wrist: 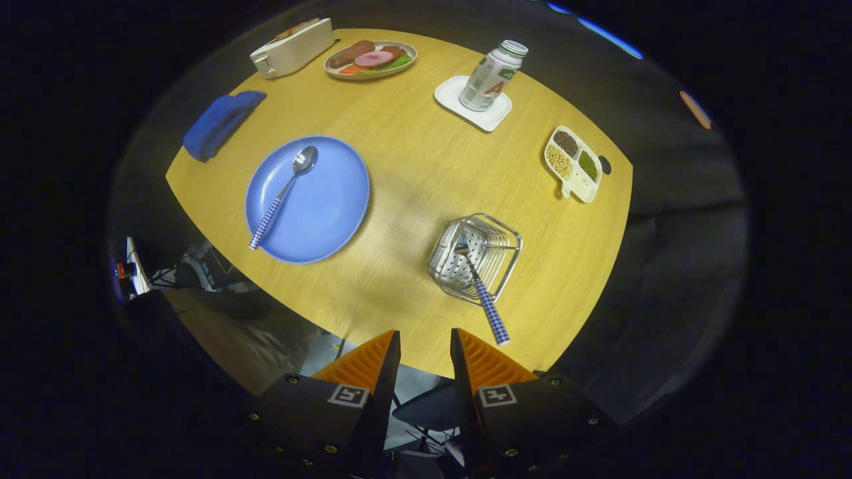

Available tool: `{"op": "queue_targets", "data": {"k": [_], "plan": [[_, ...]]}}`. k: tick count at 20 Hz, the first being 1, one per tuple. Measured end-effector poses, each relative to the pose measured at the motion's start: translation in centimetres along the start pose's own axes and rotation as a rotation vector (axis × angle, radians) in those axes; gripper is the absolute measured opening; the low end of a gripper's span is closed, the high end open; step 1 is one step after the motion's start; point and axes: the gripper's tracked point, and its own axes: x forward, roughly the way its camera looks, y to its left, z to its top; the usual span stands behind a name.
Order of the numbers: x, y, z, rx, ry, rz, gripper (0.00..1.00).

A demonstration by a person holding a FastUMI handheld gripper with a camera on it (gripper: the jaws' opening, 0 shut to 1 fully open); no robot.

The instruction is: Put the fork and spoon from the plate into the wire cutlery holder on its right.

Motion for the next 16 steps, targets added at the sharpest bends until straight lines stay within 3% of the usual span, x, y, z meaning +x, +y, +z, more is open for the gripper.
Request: {"op": "queue_targets", "data": {"k": [5,9,16], "plan": [[1.4,4.5,0.9,0.004,-0.004,0.066,0.45],[2.6,7.1,2.9,-0.043,-0.031,0.038,0.45],[4.3,14.6,5.6,-0.028,-0.036,0.179,0.45]]}}
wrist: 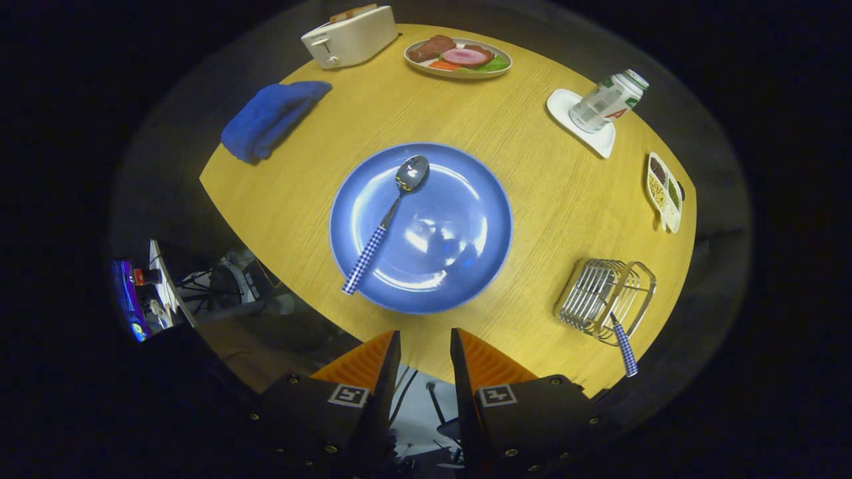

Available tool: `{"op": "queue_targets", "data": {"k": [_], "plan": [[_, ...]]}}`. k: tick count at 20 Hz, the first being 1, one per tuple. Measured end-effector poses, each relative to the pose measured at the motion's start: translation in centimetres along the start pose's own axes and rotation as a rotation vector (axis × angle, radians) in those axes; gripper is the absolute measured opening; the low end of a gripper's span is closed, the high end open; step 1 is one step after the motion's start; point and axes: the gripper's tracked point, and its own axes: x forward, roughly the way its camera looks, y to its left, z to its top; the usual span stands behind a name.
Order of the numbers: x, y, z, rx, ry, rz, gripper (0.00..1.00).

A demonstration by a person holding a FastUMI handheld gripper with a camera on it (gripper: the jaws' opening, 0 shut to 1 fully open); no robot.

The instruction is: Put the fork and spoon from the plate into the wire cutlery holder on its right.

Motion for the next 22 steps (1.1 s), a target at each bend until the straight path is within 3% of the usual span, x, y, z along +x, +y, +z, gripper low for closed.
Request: {"op": "queue_targets", "data": {"k": [7,10,12,22], "plan": [[1.7,3.8,3.0,0.092,-0.024,0.088,0.45],[2.2,4.6,4.1,0.137,-0.039,0.095,0.45],[3.4,4.9,4.3,0.154,-0.029,0.088,0.39],[6.4,5.9,5.3,0.206,-0.009,0.075,0.39]]}}
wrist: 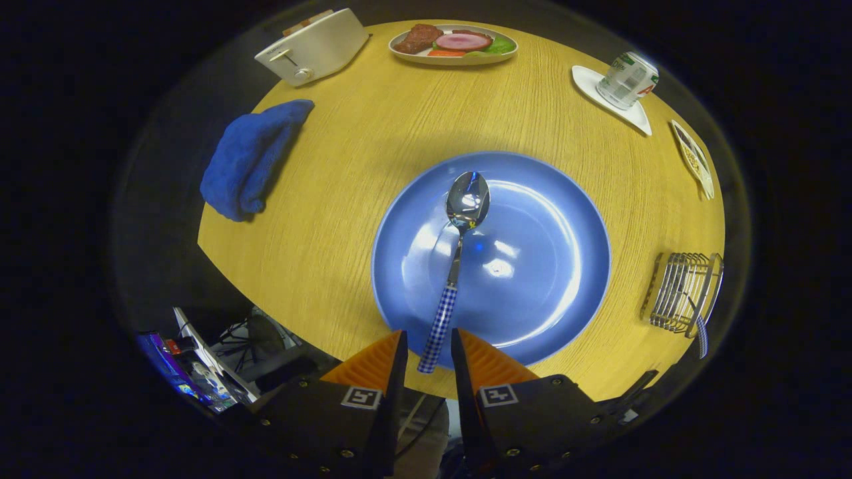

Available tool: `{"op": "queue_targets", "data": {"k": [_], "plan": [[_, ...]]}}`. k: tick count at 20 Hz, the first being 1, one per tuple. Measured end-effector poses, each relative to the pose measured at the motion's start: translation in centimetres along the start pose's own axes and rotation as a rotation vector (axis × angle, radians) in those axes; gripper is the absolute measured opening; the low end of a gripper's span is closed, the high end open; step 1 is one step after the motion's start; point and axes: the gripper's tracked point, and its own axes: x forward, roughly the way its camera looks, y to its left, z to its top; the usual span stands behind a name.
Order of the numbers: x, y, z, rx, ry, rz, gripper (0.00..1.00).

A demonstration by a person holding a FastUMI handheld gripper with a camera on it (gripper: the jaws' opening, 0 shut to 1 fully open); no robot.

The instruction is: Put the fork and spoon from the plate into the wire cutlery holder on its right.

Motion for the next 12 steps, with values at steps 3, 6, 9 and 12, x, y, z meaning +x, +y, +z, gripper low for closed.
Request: {"op": "queue_targets", "data": {"k": [3,6,9,12], "plan": [[0.7,-0.5,-0.2,0.005,0.012,-0.015,0.39],[1.3,-0.1,-0.5,0.016,0.025,-0.001,0.39],[1.8,0.0,-0.5,0.020,0.031,0.006,0.39],[1.8,0.0,-0.4,0.015,0.035,0.012,0.39]]}}
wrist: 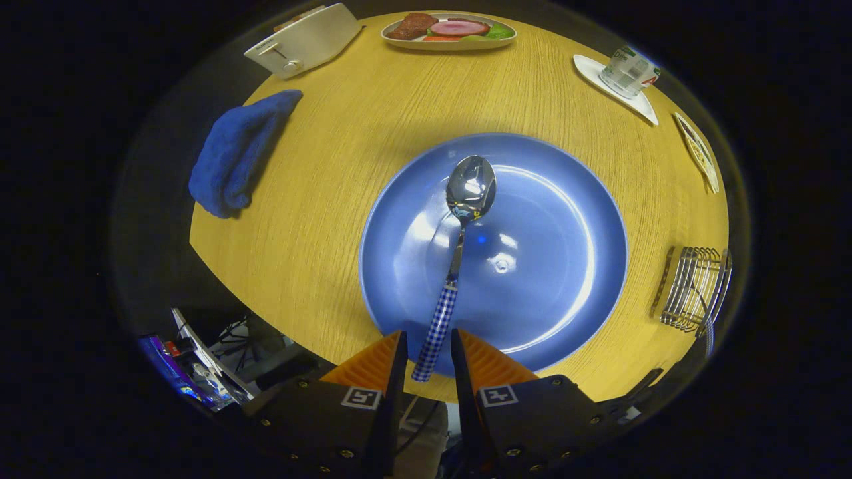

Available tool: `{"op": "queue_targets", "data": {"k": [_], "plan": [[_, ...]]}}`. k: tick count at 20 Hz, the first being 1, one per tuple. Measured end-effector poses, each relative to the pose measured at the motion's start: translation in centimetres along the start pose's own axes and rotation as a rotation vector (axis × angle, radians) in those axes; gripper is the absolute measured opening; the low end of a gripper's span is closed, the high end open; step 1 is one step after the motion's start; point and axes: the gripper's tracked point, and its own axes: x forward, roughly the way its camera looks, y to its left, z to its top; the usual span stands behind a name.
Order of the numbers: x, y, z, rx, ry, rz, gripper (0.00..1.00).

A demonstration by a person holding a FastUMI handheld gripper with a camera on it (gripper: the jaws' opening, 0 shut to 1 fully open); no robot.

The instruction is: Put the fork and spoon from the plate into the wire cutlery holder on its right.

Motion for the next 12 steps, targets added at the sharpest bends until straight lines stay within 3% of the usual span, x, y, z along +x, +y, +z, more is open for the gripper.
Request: {"op": "queue_targets", "data": {"k": [5,6,12], "plan": [[0.7,-1.6,0.7,0.015,-0.007,-0.032,0.39],[0.9,-1.9,0.3,0.024,-0.009,-0.023,0.11],[0.4,-2.6,0.1,-0.019,0.007,-0.058,0.11]]}}
